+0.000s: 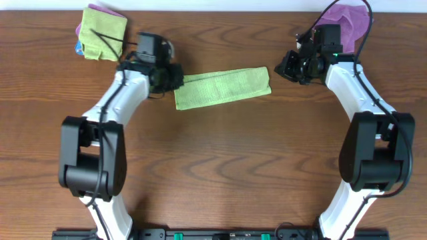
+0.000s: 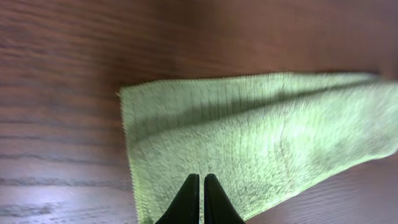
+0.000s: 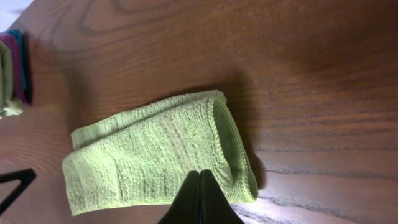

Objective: Fold the cloth

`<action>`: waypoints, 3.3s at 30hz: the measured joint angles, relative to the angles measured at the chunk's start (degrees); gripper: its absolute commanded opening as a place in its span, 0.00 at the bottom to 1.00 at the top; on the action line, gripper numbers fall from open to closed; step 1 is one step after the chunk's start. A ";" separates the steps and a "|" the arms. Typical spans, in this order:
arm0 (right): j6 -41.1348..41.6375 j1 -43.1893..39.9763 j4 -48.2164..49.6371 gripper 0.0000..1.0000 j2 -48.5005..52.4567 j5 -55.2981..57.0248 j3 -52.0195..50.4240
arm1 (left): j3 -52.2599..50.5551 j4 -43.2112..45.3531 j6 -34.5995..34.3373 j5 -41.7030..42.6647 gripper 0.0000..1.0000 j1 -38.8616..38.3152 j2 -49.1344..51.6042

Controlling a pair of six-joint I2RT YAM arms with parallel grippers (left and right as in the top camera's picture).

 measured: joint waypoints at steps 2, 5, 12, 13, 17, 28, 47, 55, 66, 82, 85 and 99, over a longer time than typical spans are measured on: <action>-0.37 0.44 0.00 0.02 0.00 1.07 0.00 | 0.00 -0.66 0.98 -3.32 0.06 -2.19 0.00; -0.83 1.86 -0.20 0.01 0.00 3.06 0.00 | 0.02 -2.27 1.95 -8.63 0.06 -5.03 0.00; -1.42 3.54 -0.22 0.01 0.00 5.22 0.00 | 0.02 -3.10 2.45 -15.08 0.06 -6.10 0.39; -1.44 3.54 -0.24 0.01 0.00 5.42 0.00 | 0.00 -3.10 2.54 -15.43 0.06 -6.05 0.68; -1.84 3.54 -0.42 0.12 0.00 5.77 0.00 | 0.00 -2.62 2.56 -15.56 0.06 -6.08 2.91; -6.95 2.93 -1.84 0.84 0.15 3.82 0.00 | 0.00 -1.46 2.56 -14.34 0.06 -6.32 7.10; -8.68 6.97 -2.67 0.01 4.48 8.22 5.29 | 0.00 -1.64 2.56 -14.03 0.06 -6.27 7.13; -9.94 12.13 -3.43 0.01 6.36 20.26 5.29 | 0.00 -1.64 2.56 -13.99 0.06 -6.27 7.13; -10.14 12.31 -9.38 0.01 10.58 25.03 6.60 | 0.07 -2.08 2.56 -13.90 0.06 -6.27 7.13; -8.81 13.77 -22.32 0.01 10.03 24.98 7.63 | 0.22 -3.15 4.55 -14.95 0.06 -6.43 7.13; -8.35 13.77 -23.34 0.30 9.60 24.17 7.63 | 0.26 -3.43 4.79 -15.41 0.06 -6.62 7.13; -13.92 3.06 -27.15 0.88 -4.74 11.30 7.72 | 0.48 -4.46 5.18 -15.96 0.06 -6.67 7.13</action>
